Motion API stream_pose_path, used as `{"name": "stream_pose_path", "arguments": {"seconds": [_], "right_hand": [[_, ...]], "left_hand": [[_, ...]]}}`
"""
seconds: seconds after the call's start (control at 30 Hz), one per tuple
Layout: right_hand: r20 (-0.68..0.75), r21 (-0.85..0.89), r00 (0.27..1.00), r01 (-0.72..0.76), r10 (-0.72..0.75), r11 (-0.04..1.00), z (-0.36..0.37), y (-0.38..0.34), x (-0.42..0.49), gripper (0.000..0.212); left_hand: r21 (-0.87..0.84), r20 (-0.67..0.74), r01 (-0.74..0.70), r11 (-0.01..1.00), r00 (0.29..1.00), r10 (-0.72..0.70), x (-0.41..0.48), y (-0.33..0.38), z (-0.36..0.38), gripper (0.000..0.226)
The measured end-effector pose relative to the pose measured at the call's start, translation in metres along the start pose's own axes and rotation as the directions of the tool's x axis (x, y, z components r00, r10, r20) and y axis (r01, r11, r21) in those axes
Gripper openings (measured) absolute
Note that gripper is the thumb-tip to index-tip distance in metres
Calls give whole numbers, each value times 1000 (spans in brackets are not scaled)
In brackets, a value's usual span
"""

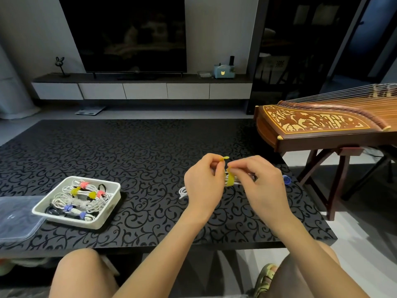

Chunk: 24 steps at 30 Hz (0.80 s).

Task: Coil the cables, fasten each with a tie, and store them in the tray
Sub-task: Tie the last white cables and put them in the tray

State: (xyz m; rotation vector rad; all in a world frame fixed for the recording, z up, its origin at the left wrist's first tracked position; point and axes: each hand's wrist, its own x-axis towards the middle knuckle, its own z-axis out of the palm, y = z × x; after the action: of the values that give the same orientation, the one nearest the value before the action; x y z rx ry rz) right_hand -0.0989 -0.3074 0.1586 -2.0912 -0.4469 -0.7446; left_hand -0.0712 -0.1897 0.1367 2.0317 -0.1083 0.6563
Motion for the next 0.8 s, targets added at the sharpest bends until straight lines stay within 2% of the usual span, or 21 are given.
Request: {"name": "stream_pose_path", "arguments": {"seconds": [0.13, 0.23, 0.3, 0.4, 0.5, 0.67, 0.8], "right_hand": [[-82, 172, 986, -128, 144, 977, 4, 1, 5, 17], [-151, 199, 972, -147, 178, 969, 8, 0, 7, 18], [-163, 210, 973, -131, 166, 969, 9, -1, 6, 19], [-152, 256, 983, -66, 107, 964, 7, -1, 5, 19], [-127, 381, 988, -37, 92, 924, 2, -3, 6, 19], [26, 549, 968, -222, 249, 806, -5, -2, 15, 22], [45, 594, 956, -258, 288, 762, -8, -2, 22, 16]], "left_hand": [[-255, 62, -11, 967, 998, 28, 0, 1, -6, 9], [-330, 133, 25, 944, 991, 20, -1, 2, -6, 12], [-356, 116, 17, 934, 993, 26, -2, 3, -7, 12], [-333, 52, -56, 941, 996, 78, -1, 4, -10, 12], [-329, 30, -68, 942, 996, 82, 0, 5, -13, 12], [-272, 35, -139, 952, 987, 155, 3, 4, -15, 16], [-217, 60, -207, 954, 973, 225, 5, 4, -17, 17]]}}
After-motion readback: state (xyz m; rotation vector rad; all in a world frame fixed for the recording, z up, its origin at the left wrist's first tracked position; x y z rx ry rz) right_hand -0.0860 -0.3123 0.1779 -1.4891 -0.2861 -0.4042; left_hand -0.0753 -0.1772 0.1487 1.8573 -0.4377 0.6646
